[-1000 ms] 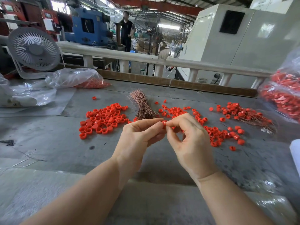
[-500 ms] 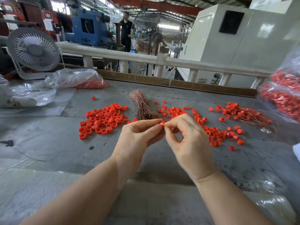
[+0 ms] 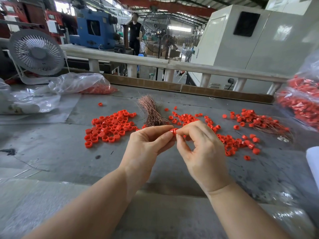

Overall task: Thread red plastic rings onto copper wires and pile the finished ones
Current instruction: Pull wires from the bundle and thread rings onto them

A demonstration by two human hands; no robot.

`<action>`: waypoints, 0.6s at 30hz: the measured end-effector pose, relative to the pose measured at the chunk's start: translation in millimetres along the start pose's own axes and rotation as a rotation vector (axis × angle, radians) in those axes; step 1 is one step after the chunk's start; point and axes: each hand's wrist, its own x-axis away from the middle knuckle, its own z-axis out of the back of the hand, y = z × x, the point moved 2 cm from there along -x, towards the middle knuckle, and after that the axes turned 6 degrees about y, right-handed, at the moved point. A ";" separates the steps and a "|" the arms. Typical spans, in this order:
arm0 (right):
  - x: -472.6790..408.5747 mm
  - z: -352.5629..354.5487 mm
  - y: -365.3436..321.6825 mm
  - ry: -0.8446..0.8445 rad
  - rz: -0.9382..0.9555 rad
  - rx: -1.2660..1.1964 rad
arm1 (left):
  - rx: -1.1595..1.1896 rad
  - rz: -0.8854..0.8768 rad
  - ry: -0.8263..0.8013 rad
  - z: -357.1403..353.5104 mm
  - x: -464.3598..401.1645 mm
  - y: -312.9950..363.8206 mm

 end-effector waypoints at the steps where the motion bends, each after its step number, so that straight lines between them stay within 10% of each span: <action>1: -0.1 -0.1 0.2 -0.001 -0.001 -0.005 | 0.002 0.000 -0.002 -0.1 0.0 0.1; 18: 1.4 -4.3 -0.9 -0.008 -0.052 -0.037 | 0.043 0.004 0.010 -0.2 -0.3 -0.8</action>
